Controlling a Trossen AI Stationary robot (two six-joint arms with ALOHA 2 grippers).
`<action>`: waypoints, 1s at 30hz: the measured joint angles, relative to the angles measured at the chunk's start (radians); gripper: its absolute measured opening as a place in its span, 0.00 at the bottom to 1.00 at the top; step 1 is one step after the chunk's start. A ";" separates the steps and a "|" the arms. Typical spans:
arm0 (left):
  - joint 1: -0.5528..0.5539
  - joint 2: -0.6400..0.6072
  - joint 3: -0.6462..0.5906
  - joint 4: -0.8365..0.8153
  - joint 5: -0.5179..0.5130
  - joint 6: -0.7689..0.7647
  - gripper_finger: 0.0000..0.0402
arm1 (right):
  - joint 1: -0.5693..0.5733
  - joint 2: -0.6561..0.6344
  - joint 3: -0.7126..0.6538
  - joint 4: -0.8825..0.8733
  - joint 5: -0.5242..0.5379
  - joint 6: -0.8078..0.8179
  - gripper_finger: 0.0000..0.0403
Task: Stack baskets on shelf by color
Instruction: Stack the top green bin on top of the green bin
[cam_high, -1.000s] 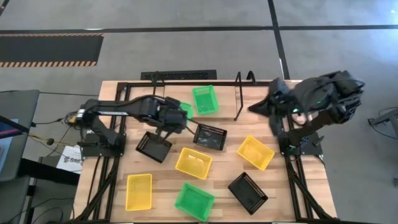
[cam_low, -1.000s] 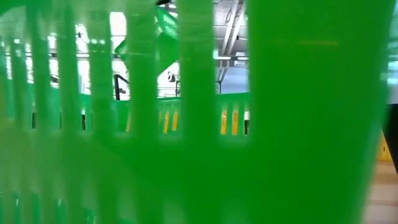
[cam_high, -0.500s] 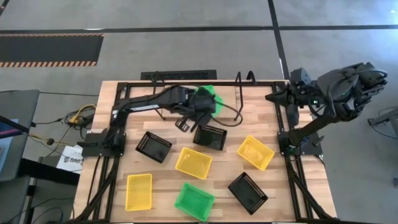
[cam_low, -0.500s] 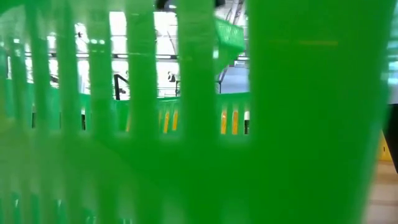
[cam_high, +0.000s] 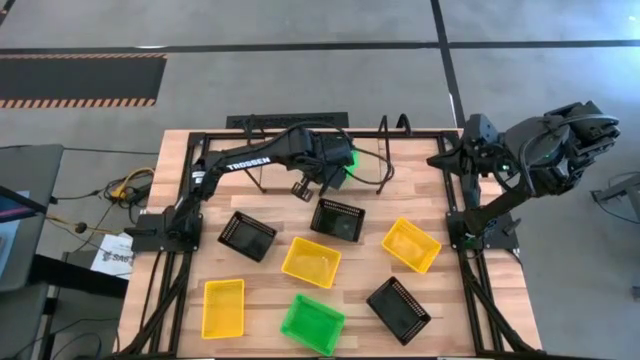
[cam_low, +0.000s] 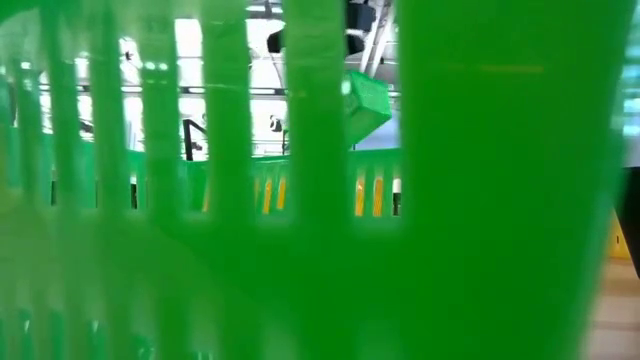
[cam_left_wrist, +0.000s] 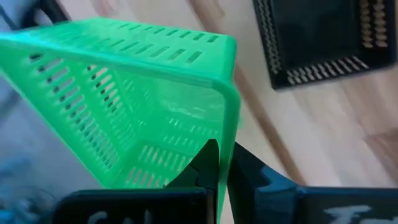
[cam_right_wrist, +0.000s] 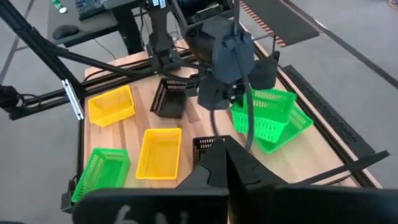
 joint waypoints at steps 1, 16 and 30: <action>-0.002 0.000 0.000 0.015 -0.014 0.047 0.00 | 0.000 0.001 0.000 0.000 0.000 -0.004 0.00; 0.084 0.009 0.000 0.105 0.069 0.216 0.00 | 0.000 0.011 0.000 0.001 -0.010 -0.008 0.00; 0.117 0.108 0.000 0.093 0.058 0.297 0.00 | 0.000 0.011 0.000 0.006 -0.030 -0.007 0.00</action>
